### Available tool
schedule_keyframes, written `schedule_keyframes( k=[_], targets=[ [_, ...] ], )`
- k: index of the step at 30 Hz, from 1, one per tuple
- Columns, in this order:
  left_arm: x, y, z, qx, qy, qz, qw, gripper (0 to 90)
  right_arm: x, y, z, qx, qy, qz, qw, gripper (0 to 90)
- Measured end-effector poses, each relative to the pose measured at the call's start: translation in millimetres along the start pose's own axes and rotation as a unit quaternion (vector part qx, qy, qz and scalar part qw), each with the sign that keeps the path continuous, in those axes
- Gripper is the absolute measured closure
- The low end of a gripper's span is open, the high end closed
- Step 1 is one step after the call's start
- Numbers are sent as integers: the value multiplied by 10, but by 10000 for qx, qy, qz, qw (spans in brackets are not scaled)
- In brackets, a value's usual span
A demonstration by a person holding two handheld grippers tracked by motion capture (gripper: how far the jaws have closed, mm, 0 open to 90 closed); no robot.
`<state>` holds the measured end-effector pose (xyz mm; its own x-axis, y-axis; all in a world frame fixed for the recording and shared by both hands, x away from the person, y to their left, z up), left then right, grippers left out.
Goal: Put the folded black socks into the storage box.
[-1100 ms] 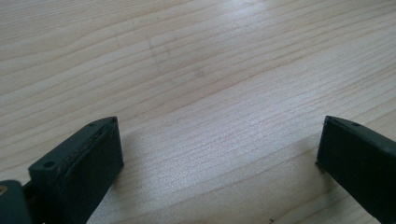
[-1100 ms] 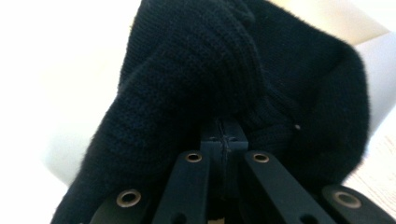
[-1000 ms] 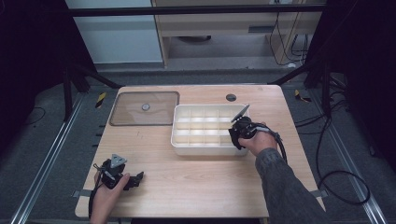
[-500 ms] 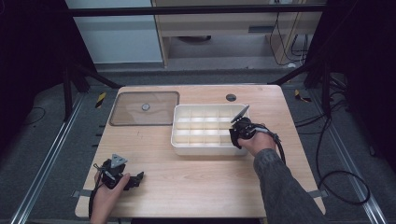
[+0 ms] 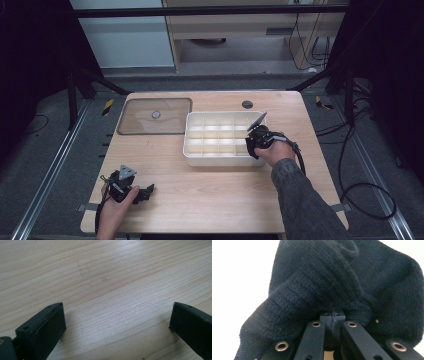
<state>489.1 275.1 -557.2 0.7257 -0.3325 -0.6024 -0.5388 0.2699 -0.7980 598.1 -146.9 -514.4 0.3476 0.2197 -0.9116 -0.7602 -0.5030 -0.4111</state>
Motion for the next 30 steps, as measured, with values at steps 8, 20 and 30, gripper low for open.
schedule_keyframes(
  k=[8,20,30],
  targets=[
    [-2,1,3,23,12,22,10000,0,-214,-17,-1,5,-61,-329,9994,861],
    [0,0,2,21,10,20,10000,0,-747,-172,-91,-154,216,-890,9957,900],
    [1,-2,0,4,2,14,10000,0,-759,-339,139,-426,87,-1121,9927,900]
  ],
)
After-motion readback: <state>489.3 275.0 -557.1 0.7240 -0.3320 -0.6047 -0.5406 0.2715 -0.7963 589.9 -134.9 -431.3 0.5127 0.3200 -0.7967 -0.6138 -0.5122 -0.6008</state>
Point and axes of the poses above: each handheld gripper's, and its own axes: x roughly forward along the jaws, y roughly out of its underside, z roughly to its left, the point moved 7 cm from there along x, roughly forward along the jaws, and after that the axes turned 9 degrees about -z, right-handed, at the moved point
